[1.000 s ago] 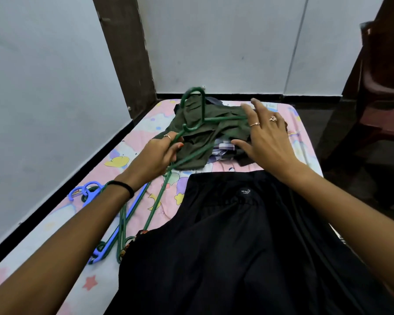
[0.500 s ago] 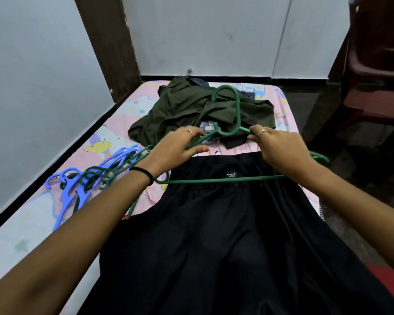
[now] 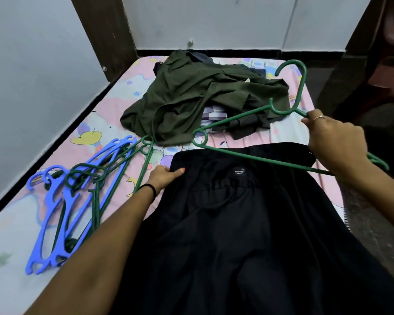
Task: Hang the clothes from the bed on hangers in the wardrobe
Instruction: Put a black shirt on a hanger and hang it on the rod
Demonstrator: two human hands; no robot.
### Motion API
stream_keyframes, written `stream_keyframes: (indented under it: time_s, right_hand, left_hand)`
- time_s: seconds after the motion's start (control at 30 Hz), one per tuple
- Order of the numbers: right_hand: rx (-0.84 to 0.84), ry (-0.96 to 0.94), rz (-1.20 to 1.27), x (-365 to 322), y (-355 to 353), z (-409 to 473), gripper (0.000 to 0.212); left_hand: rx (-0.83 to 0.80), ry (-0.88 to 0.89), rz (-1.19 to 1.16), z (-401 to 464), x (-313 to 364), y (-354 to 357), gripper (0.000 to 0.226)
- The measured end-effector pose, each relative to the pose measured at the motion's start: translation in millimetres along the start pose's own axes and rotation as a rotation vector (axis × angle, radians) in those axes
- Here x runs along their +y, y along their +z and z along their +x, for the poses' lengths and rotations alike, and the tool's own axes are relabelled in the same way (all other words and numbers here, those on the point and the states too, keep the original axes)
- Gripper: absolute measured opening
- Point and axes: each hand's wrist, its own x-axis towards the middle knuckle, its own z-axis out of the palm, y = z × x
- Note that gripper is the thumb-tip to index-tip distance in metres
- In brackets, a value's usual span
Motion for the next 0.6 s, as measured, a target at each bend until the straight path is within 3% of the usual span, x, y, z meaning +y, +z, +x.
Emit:
stream_keyframes:
  time_s: [0.13, 0.3, 0.43, 0.6]
  right_hand:
    - [-0.023, -0.036, 0.001, -0.8, 13.3, 2.5, 0.022]
    - [-0.032, -0.076, 0.011, -0.7, 22.3, 5.2, 0.020]
    - [-0.063, -0.111, 0.032, -6.1, 25.6, -3.3, 0.019]
    - [-0.154, -0.192, 0.027, -18.6, 35.7, -20.7, 0.019]
  left_hand:
    - [0.150, 0.089, 0.137, 11.5, 3.4, 5.4, 0.026]
    - [0.447, 0.419, 0.163, 12.6, 51.2, -38.6, 0.018]
    - [0.505, 0.614, 0.301, 8.7, 85.6, -73.9, 0.017]
    - [0.529, 0.681, 0.329, -20.4, 107.7, -75.1, 0.020]
